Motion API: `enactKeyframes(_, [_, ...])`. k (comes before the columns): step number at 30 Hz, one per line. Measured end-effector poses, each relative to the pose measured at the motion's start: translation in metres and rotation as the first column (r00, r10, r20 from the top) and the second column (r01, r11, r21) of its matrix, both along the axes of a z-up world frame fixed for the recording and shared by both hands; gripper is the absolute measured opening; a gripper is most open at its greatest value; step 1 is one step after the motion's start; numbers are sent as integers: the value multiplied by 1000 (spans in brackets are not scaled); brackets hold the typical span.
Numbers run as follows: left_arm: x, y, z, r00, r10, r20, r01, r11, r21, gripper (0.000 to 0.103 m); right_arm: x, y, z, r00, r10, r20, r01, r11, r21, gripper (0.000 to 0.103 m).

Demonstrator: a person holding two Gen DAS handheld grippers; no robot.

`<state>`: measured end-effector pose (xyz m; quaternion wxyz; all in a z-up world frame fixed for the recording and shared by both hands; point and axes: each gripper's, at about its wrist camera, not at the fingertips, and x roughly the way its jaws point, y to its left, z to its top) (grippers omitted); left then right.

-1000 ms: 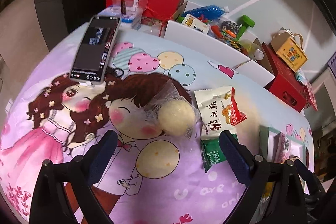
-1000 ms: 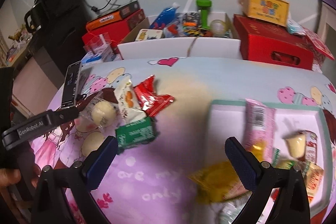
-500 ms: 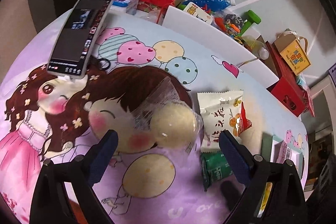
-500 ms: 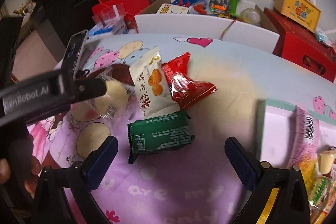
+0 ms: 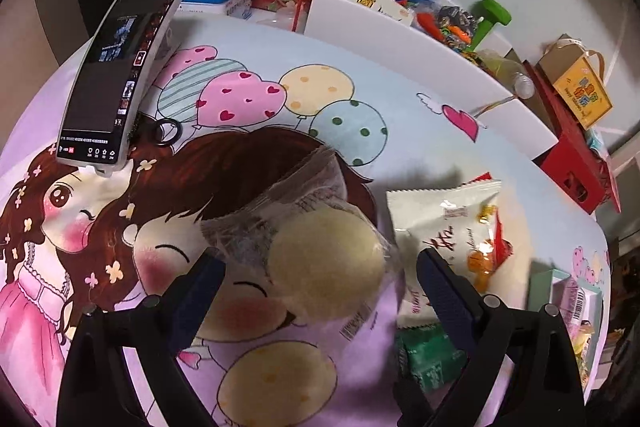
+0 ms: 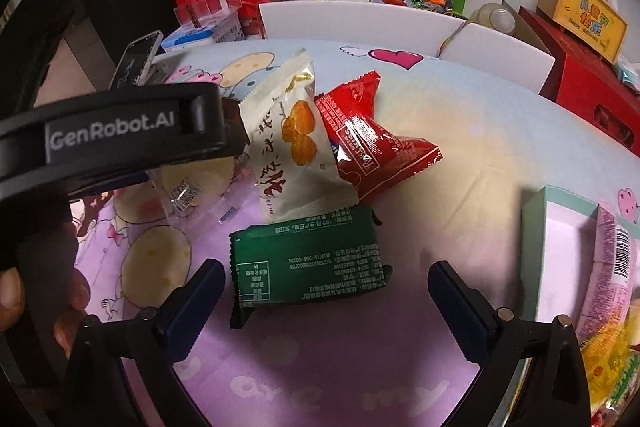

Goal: Organize snacks
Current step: 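Grasp the clear-wrapped round bun with the left tool while the right tool grasps the green packet, then carry the wrapped bun and green packet over the tray and open both tools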

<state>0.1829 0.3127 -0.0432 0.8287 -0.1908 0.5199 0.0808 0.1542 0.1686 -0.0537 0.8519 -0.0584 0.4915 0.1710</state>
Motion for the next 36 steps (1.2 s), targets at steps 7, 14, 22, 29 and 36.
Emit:
enactKeyframes(7, [5,-1,-5,1000,7,7,-7,1000,15,97,3,2,-4,1000,11,2,-11,1000,-5,96])
enactKeyframes(14, [7,-1,-5,1000,12,7,-12,1000,28,72,1,2,-1,999,36,10,-36,999,22,76])
enactKeyframes(22, [1,1,-1,1000,19,18,-19,1000,3,63,-3,2,2,999,41,14,-42,999,23,67])
enactKeyframes(29, [-6,2,8,1000,22,15,-23,1000,17,61,-9,-1,11,999,34,24,-34,999,0,67])
enactKeyframes(36, [-19,5,27,999,27,39,-27,999,17,61,-20,-6,29,999,20,45,-20,1000,-3,67])
